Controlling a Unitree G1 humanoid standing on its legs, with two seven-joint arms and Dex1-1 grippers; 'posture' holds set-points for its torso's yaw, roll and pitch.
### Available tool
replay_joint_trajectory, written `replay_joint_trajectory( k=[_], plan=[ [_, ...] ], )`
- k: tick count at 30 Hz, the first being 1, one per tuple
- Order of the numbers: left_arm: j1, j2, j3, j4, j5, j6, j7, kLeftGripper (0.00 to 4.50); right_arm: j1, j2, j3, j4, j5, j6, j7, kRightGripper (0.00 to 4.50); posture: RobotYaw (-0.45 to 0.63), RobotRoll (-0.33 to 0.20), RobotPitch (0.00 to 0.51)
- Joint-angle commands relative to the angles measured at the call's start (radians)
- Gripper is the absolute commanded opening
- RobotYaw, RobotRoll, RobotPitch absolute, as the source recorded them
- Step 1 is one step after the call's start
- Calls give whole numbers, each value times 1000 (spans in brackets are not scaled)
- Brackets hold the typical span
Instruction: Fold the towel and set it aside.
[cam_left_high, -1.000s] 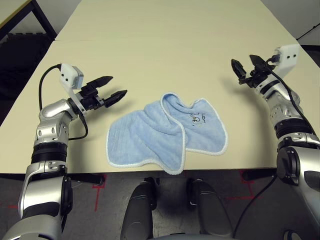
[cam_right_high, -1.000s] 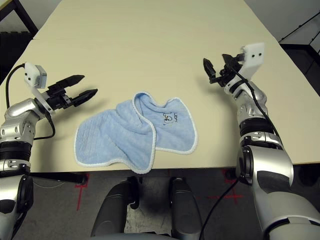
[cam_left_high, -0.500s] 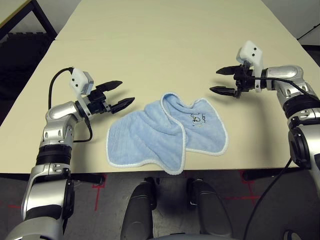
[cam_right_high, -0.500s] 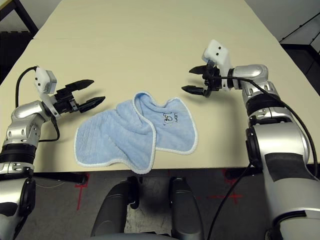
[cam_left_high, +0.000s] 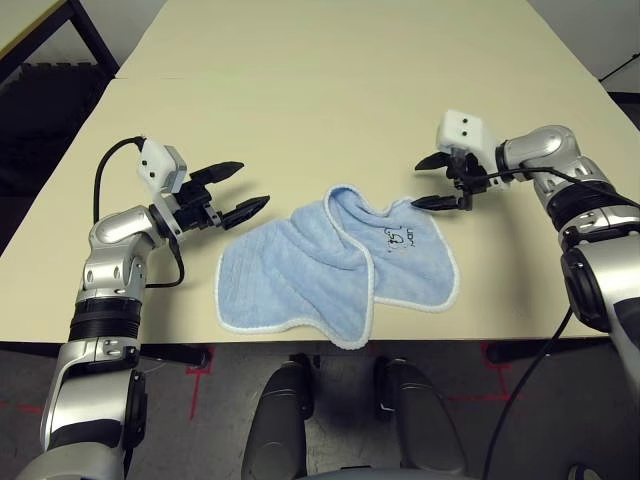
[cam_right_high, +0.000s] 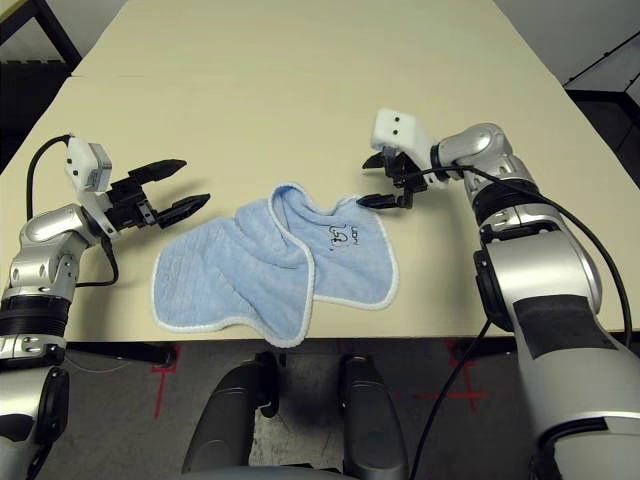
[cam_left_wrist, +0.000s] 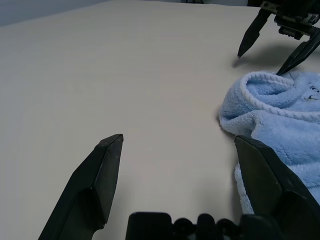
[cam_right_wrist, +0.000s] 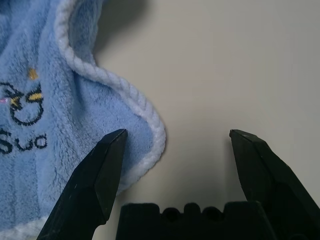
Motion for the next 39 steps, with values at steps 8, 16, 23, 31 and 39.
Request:
replay_joint_trajectory(
  k=[8, 16, 23, 31, 39],
  plan=[
    [37, -3, -6, -31, -3, 16, 13, 4500, 14, 34, 35, 21, -65, 5, -52, 4447, -22, 0, 179],
    [44, 1, -6, -35, -3, 19, 18, 4500, 5, 40, 14, 17, -48, 23, -2, 1988, -19, 0, 177],
    [49, -1, -8, -43, -2, 26, 23, 4500, -10, 26, -78, 0, 49, 32, -1, 31, -21, 0, 175],
    [41, -23, -14, -43, 1, 35, 48, 4500, -65, 120, -318, -54, 280, -49, -175, 31, -51, 0, 172],
    [16, -59, -27, -38, 11, 45, 90, 4500, -205, 218, -431, -114, 436, -36, -198, 31, -63, 0, 165]
  ],
)
